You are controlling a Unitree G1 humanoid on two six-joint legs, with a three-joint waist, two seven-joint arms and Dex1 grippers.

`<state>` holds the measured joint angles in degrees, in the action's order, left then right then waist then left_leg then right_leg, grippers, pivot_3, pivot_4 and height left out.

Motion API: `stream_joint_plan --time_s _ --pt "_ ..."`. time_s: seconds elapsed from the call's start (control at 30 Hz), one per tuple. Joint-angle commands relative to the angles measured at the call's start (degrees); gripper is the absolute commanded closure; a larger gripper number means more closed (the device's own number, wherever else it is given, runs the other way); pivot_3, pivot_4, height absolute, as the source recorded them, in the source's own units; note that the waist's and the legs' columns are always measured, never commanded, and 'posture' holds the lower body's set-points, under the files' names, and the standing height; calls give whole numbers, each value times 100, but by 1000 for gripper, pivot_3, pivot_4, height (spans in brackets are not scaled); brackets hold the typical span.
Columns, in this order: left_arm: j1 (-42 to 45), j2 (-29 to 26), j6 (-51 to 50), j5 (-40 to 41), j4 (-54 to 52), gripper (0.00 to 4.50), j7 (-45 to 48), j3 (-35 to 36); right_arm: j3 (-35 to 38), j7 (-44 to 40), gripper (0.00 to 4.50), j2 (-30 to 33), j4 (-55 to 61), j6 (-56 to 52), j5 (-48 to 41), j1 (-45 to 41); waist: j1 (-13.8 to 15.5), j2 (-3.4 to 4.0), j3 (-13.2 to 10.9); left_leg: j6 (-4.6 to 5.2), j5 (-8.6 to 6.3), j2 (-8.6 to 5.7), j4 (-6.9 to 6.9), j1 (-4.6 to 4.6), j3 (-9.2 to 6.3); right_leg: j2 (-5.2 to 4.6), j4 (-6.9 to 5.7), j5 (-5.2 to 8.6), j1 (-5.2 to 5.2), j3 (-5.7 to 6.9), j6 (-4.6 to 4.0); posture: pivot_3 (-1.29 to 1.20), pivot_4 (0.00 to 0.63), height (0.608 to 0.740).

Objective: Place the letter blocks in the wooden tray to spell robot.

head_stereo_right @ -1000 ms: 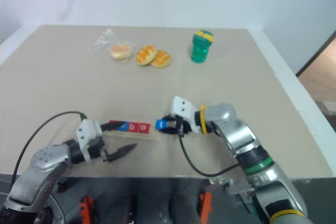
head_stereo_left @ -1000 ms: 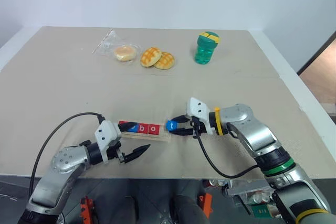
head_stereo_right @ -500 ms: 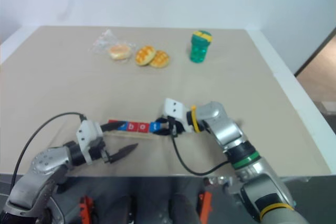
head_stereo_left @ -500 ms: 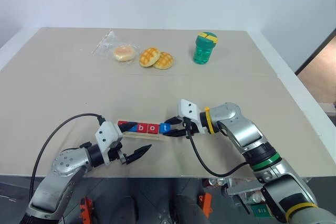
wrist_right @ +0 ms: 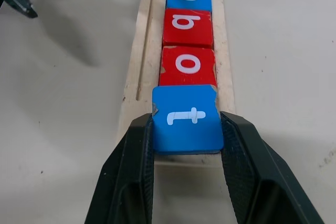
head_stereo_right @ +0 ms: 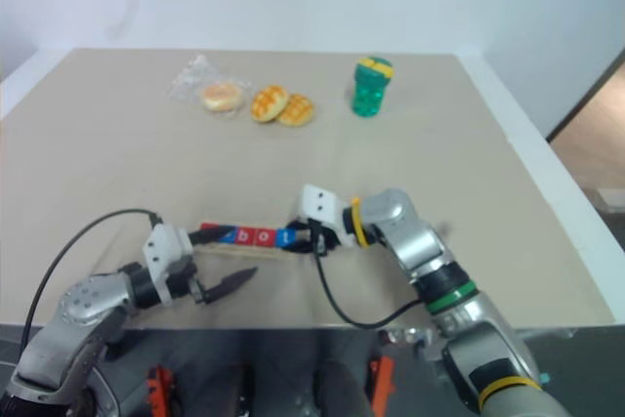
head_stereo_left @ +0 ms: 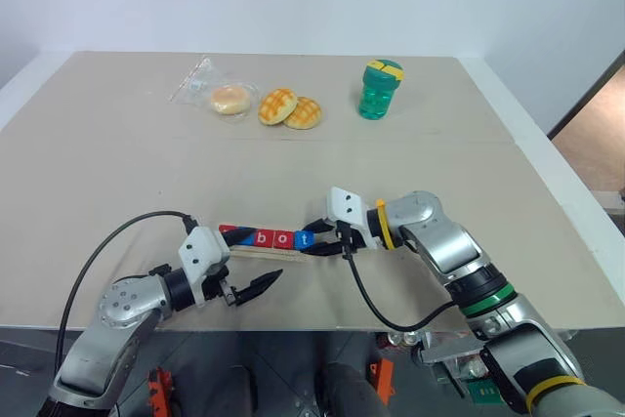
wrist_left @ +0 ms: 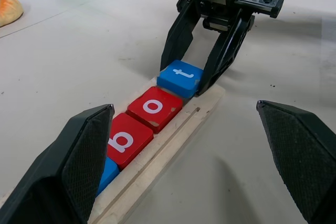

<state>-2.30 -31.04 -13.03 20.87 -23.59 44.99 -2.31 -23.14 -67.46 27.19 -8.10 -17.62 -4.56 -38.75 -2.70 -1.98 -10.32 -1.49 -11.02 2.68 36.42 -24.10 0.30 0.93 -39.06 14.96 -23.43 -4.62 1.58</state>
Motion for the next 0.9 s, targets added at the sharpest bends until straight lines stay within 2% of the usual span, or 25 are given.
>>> stream_joint_plan --time_s 0.03,0.9 --pt "24 -39 1 10 -251 0 -32 25 -43 -38 3296 -35 15 -2 59 -77 0 0 0 0 0 0 0 0 0 0 0 0 0 0 0 0 150 740" --pt "55 -27 -6 -39 -189 0 29 12 63 23 3296 10 273 -652 48 -268 0 1 0 0 0 0 0 -1 -1 -1 0 1 1 1 0 0 150 740"
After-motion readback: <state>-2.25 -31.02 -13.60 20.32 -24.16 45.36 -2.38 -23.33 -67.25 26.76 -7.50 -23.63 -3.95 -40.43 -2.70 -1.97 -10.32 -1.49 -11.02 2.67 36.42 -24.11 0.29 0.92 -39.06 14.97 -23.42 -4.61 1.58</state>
